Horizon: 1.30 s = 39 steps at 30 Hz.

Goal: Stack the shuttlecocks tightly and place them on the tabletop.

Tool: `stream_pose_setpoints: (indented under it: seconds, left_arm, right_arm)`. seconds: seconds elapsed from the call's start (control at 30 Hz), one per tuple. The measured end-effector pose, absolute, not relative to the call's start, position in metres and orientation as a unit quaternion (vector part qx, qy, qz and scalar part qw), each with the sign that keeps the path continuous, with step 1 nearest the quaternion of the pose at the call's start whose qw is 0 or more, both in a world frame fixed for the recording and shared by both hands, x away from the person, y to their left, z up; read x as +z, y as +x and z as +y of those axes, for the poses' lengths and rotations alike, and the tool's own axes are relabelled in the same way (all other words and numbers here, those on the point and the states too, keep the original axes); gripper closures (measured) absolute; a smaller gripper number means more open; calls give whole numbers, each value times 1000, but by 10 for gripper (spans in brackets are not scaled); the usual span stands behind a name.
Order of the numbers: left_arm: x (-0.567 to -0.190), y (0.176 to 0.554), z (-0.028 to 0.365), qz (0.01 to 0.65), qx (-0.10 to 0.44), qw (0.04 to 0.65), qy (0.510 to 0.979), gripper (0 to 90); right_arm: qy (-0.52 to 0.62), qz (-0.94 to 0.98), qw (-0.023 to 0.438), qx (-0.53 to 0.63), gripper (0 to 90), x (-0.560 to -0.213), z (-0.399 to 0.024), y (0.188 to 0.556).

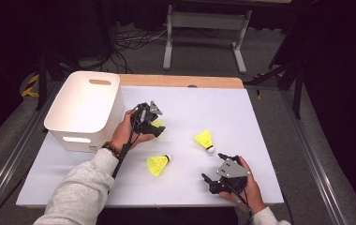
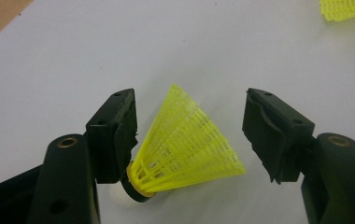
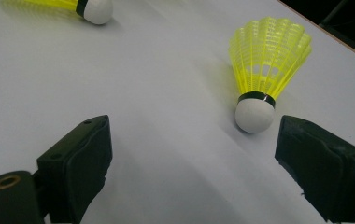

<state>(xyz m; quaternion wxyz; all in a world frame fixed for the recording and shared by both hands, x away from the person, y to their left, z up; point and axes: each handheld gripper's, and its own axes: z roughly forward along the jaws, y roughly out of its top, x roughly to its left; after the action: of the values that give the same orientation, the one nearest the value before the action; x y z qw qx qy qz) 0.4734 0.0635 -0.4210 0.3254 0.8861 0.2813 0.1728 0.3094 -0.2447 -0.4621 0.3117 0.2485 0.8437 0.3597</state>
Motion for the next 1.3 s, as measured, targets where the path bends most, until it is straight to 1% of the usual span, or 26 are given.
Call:
stream_pose_setpoints:
  seconds: [0.23, 0.3, 0.53, 0.57, 0.67, 0.8, 1.07, 1.17, 1.23, 1.3]
  left_arm:
    - [-413, 467, 67, 277, 186, 340, 879, 323]
    - [-406, 462, 70, 267, 193, 357, 874, 315]
    - [-394, 446, 76, 239, 212, 379, 869, 283]
    - [-391, 440, 80, 234, 216, 390, 864, 278]
    - [-389, 433, 84, 225, 231, 392, 862, 254]
    - [-390, 417, 96, 210, 249, 397, 858, 219]
    - [-394, 398, 115, 199, 258, 416, 849, 176]
    - [-397, 386, 124, 180, 255, 433, 846, 172]
    - [-399, 379, 127, 173, 261, 440, 842, 140]
    - [-400, 375, 130, 170, 260, 447, 839, 145]
  right_arm:
    - [249, 842, 314, 361, 116, -462, -245, 309]
    - [249, 841, 314, 364, 116, -461, -245, 309]
    - [250, 838, 318, 367, 115, -459, -246, 309]
    - [251, 835, 320, 370, 115, -458, -247, 308]
    - [252, 834, 320, 372, 116, -458, -247, 308]
    - [247, 828, 327, 382, 117, -455, -247, 306]
    - [245, 825, 335, 383, 120, -454, -246, 305]
    - [245, 824, 338, 383, 122, -453, -246, 305]
    - [249, 821, 334, 390, 122, -452, -246, 306]
    - [250, 819, 334, 393, 123, -451, -247, 306]
